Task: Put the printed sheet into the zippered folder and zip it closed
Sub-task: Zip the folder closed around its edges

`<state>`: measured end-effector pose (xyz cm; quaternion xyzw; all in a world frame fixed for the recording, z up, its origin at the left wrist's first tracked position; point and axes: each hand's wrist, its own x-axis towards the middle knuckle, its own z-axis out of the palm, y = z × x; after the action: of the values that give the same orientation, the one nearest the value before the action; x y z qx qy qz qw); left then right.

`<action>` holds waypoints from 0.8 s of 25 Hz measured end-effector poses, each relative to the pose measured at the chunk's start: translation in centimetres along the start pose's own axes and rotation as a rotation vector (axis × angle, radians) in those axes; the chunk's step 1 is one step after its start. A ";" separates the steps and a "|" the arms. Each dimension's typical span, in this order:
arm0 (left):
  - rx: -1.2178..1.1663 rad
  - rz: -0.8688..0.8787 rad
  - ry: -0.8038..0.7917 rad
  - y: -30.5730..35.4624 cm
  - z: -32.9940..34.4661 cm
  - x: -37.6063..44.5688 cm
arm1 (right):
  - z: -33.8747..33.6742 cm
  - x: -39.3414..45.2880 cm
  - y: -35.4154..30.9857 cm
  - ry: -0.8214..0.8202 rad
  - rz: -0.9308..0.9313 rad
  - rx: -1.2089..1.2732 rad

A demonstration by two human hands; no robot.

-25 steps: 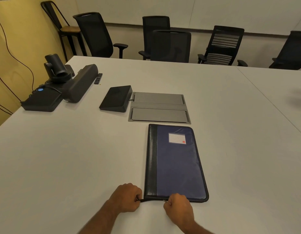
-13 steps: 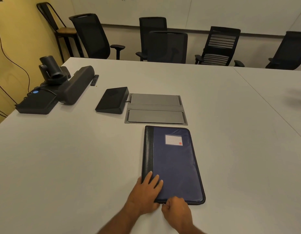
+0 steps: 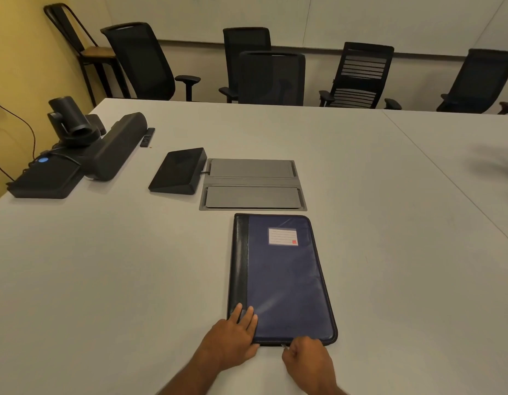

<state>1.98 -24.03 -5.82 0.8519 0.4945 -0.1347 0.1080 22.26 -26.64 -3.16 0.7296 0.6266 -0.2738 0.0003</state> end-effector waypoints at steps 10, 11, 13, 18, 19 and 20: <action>0.000 0.010 0.045 -0.7 1.1 0.5 | -3.1 0.3 6.2 0.065 0.117 -0.001; -0.008 0.003 0.057 -0.7 1.3 0.5 | -3.4 0.4 6.7 0.079 0.118 0.001; 0.001 0.002 0.128 -0.6 1.8 0.4 | -3.9 0.4 7.5 0.104 0.121 0.003; 0.109 0.090 0.171 -0.6 0.4 0.2 | -3.8 0.9 8.8 0.121 0.099 0.006; 0.114 0.109 0.177 -0.6 -0.4 0.3 | -3.9 1.0 9.0 0.116 0.087 0.023; 0.109 0.119 0.177 -0.6 -1.1 0.4 | -3.8 1.2 9.4 0.107 0.079 0.046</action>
<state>1.81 -23.08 -4.92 0.8928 0.4427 -0.0791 0.0251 32.43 -26.24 -3.58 0.7671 0.5902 -0.2482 -0.0392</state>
